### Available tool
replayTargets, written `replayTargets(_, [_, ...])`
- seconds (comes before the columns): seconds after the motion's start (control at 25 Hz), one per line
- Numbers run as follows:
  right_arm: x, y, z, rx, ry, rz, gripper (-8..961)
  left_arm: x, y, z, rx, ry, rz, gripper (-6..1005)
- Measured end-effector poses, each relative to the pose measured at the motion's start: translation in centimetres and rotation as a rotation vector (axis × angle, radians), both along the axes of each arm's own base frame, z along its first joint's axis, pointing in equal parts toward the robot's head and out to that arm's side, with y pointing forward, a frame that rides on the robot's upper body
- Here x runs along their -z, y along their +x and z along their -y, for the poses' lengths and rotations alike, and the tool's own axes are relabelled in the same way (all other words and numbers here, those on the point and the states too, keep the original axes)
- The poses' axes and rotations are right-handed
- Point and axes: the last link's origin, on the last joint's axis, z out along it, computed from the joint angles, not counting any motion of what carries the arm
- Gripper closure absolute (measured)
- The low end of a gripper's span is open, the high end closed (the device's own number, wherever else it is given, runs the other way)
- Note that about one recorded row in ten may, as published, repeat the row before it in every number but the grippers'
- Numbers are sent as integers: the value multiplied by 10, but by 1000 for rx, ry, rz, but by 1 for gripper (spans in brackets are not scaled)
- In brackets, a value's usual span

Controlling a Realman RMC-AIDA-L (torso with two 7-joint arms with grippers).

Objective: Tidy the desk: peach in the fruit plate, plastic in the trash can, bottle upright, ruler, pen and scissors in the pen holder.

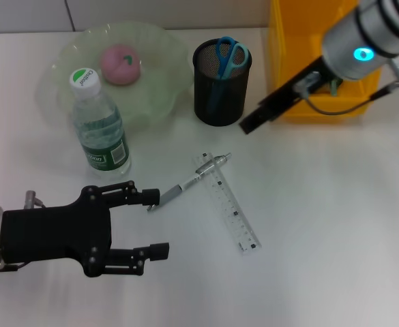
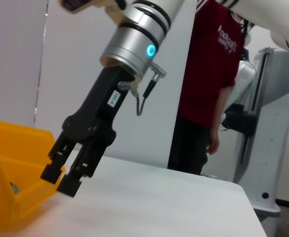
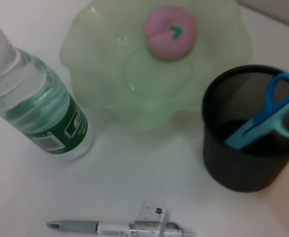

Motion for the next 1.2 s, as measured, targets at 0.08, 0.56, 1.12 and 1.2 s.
replayTargets(0.08, [9, -4, -2, 16, -9, 9, 286, 0, 0, 1, 2, -5, -3, 172])
replayTargets(0.56, [60, -3, -16, 58, 0, -4, 287, 2, -11, 7, 40, -57, -109, 172])
replayTargets(1.12, [99, 0, -18, 62, 23, -47, 287, 0, -15, 6, 47, -43, -137, 172])
replayTargets(1.2, [100, 3, -18, 71, 30, -46, 287, -1, -15, 6, 50, -40, -139, 172])
